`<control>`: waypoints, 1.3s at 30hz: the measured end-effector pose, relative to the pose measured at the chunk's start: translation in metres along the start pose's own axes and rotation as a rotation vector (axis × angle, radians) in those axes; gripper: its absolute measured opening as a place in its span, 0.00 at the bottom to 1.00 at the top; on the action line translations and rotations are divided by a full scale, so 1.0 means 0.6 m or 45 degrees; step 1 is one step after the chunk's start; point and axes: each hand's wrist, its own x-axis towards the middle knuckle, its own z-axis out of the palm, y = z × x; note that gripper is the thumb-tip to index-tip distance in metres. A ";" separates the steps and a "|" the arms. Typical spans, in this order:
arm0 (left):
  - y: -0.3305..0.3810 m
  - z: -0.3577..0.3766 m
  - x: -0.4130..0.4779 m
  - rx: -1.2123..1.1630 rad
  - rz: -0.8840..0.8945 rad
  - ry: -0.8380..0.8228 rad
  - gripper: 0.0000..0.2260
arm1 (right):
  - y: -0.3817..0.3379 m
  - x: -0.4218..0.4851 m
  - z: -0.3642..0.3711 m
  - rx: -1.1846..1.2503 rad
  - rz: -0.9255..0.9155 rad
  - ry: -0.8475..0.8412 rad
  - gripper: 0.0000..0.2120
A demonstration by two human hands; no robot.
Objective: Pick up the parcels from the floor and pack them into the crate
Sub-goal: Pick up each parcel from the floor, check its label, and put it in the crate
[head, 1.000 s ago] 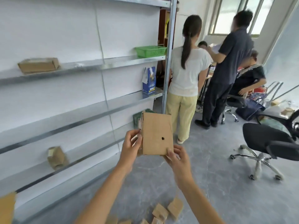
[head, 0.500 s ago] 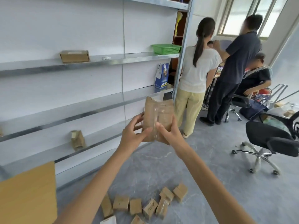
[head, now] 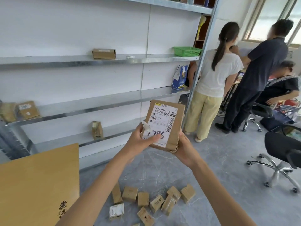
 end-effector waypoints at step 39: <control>-0.046 -0.257 -1.006 -0.063 -0.322 0.950 0.19 | 0.308 -0.567 0.603 -0.190 0.448 -0.839 0.42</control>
